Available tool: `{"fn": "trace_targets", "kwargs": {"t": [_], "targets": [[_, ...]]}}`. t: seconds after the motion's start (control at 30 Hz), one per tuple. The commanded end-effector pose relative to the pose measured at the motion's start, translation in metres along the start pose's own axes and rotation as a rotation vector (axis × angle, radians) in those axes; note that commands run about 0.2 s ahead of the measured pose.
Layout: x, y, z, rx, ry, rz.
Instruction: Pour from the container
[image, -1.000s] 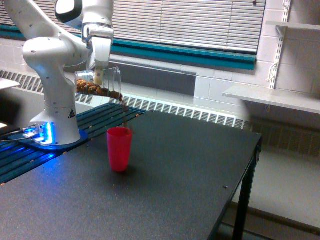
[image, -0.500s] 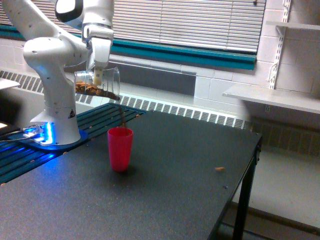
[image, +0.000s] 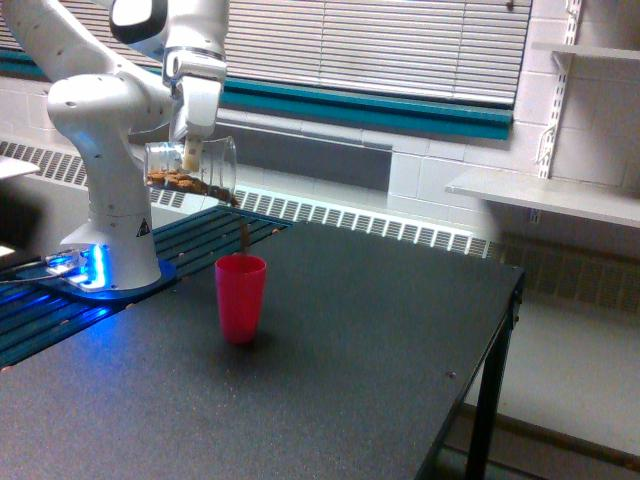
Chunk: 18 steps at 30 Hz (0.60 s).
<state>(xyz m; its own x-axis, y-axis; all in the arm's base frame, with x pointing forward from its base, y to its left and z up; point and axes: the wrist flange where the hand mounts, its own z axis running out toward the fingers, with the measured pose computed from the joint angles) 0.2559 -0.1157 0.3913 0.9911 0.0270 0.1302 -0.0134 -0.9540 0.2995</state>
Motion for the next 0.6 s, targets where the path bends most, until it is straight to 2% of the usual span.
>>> {"fn": "trace_targets", "kwargs": {"t": [0.03,0.6], "targets": [[-0.0076,-0.0079,0.0092,0.000,-0.027,-0.011],[-0.0090,-0.0136,0.0123,-0.023,-0.059,-0.047]]}}
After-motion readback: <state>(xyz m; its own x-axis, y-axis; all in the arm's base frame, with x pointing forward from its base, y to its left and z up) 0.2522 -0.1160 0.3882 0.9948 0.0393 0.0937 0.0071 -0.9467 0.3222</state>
